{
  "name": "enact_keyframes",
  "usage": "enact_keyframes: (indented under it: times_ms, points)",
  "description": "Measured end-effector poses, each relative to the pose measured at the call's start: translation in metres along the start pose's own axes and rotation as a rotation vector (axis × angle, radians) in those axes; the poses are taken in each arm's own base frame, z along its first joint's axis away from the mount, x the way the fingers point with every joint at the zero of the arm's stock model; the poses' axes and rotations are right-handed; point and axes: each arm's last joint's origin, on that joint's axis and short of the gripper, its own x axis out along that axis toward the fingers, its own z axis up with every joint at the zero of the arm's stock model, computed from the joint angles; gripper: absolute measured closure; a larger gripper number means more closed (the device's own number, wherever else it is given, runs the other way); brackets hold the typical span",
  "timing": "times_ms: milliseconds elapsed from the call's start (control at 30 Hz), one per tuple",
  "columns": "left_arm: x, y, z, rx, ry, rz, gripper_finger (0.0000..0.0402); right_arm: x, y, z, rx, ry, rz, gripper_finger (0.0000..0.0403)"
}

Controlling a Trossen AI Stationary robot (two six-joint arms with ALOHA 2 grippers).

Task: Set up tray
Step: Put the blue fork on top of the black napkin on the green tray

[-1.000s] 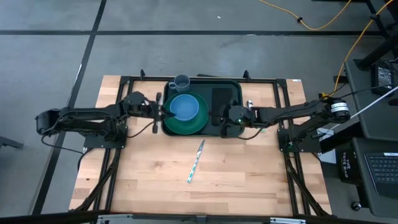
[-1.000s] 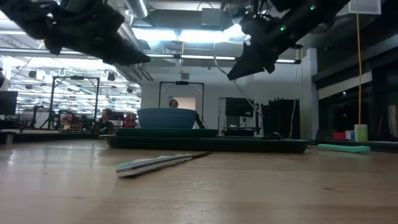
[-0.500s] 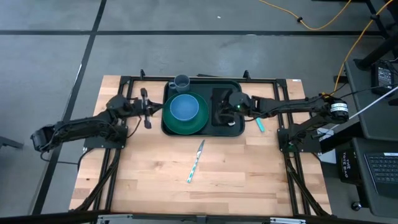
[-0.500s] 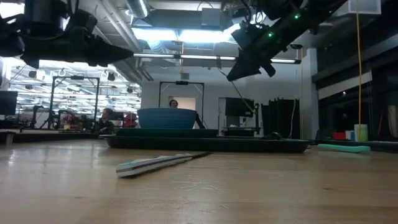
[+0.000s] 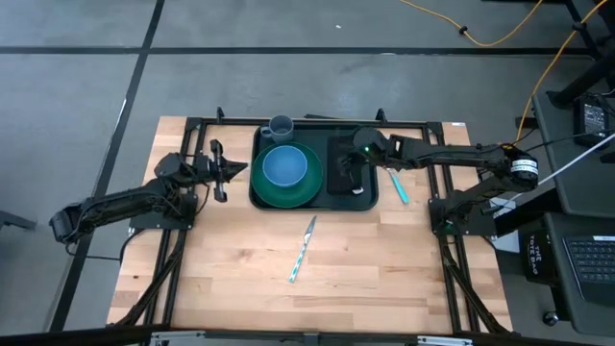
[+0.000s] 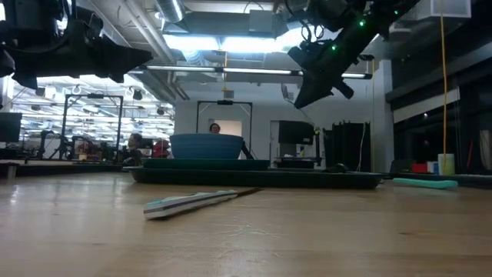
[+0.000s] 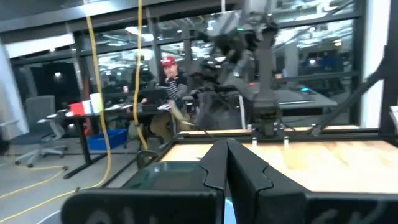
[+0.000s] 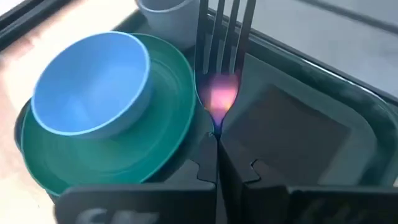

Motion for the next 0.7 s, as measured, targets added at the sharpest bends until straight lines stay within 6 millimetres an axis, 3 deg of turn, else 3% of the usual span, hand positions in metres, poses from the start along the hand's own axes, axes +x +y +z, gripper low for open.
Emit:
enact_keyframes:
  times_ms: [167,500,700]
  points:
    - [0.000,-0.001,0.000,0.000,-0.003,-0.022,0.0400,-0.013,0.001,0.019,0.083,0.030,-0.026,0.0401]
    - [0.000,-0.001,0.004,-0.016,-0.044,-0.024,0.0400,-0.023,0.001,0.029,0.255,0.063,-0.057,0.0401]
    - [0.000,-0.001,0.004,-0.089,-0.041,-0.026,0.0396,-0.005,0.013,0.041,0.245,0.169,-0.114,0.0401]
